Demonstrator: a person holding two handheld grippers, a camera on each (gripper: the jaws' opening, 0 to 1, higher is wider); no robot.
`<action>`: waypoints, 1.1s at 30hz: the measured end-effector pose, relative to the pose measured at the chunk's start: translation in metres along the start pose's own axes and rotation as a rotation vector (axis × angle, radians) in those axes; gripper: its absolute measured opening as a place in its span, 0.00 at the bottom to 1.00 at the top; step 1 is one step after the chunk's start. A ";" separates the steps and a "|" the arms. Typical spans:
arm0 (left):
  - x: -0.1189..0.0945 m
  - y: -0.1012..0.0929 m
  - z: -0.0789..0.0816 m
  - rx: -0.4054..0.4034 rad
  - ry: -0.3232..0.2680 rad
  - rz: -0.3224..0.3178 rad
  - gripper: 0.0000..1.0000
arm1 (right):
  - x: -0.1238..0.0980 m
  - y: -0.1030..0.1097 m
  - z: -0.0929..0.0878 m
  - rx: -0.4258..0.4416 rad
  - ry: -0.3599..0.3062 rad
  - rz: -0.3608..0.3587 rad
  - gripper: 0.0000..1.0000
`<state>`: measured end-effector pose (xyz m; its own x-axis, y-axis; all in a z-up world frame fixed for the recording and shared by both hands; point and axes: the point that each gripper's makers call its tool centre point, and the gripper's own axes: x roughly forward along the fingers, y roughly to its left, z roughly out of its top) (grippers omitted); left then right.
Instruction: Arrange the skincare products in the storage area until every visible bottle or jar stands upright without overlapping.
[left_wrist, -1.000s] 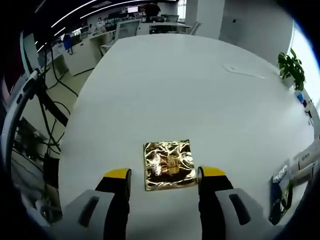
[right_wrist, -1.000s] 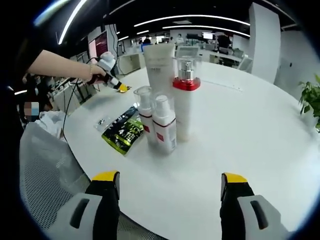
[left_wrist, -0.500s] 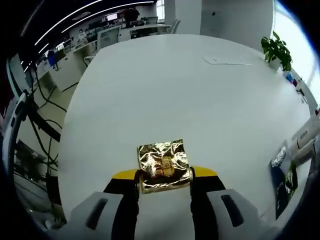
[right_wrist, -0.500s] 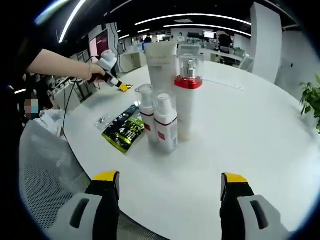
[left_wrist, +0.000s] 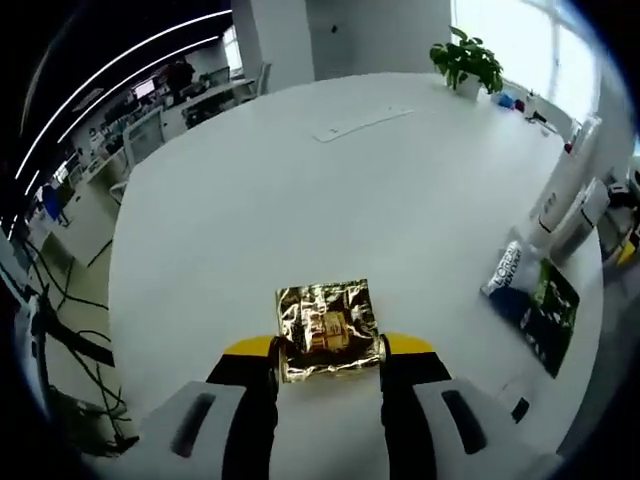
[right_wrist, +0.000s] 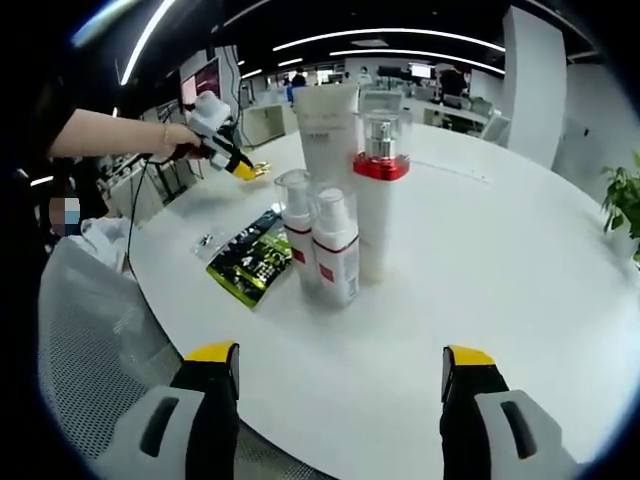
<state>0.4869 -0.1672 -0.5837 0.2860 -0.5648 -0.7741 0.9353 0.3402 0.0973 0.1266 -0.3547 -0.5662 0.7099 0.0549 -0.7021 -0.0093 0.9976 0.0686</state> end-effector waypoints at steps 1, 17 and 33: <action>0.000 -0.001 -0.001 0.013 0.002 -0.014 0.37 | 0.000 0.000 0.000 0.000 0.000 0.001 0.88; -0.013 -0.085 -0.017 0.342 0.057 -0.277 0.37 | 0.000 0.003 0.001 -0.009 0.000 0.007 0.88; -0.004 -0.117 -0.020 0.616 0.093 -0.443 0.36 | 0.000 0.001 0.001 -0.008 0.003 0.002 0.88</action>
<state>0.3717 -0.1894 -0.6045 -0.1364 -0.4762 -0.8687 0.9134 -0.4000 0.0759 0.1266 -0.3536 -0.5654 0.7075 0.0571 -0.7044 -0.0160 0.9978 0.0647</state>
